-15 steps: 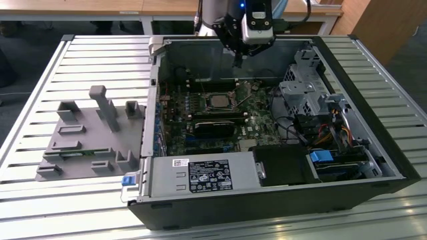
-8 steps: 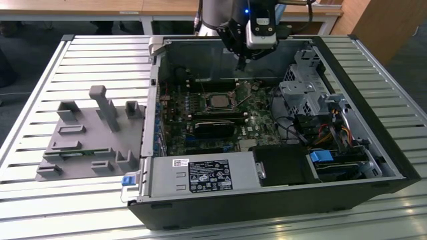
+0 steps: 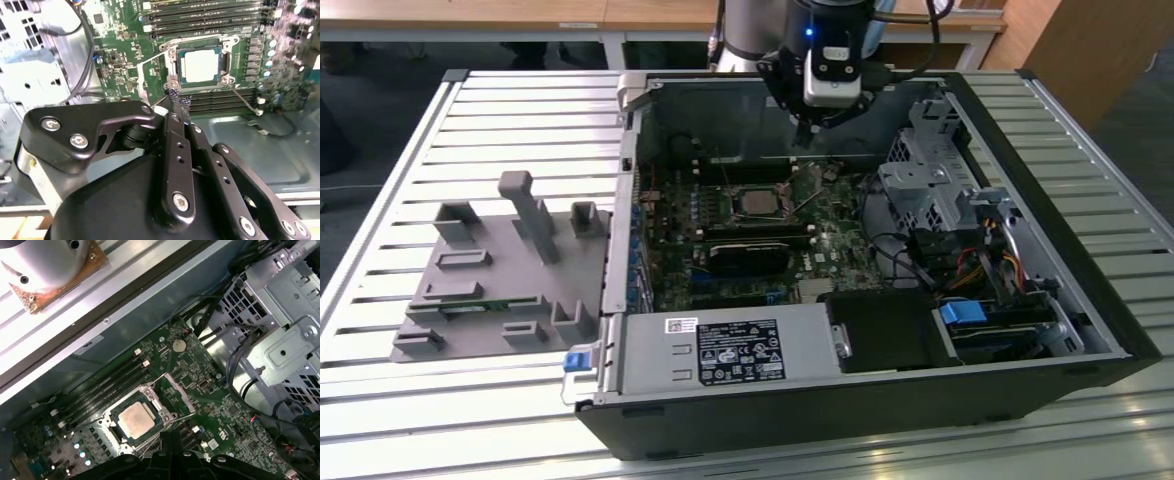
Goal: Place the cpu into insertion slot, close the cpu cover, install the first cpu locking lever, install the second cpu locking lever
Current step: 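Close the cpu cover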
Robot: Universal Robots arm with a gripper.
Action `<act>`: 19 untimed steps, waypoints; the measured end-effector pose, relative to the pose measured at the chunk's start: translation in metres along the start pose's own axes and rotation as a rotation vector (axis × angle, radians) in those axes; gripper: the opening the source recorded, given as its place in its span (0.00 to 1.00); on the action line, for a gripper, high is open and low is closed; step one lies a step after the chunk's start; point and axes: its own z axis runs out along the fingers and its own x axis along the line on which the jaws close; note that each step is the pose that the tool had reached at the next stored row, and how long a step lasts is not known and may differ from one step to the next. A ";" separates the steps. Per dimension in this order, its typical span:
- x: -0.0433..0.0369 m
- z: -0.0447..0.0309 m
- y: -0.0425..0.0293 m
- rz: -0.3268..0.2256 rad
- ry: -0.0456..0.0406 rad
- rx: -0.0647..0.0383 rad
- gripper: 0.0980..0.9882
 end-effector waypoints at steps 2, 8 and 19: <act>-0.0001 0.0018 -0.0001 0.034 -0.0030 -0.001 0.01; -0.0001 0.0043 -0.0003 0.094 -0.0084 -0.002 0.01; -0.0066 0.0108 0.0043 0.095 -0.0091 0.000 0.01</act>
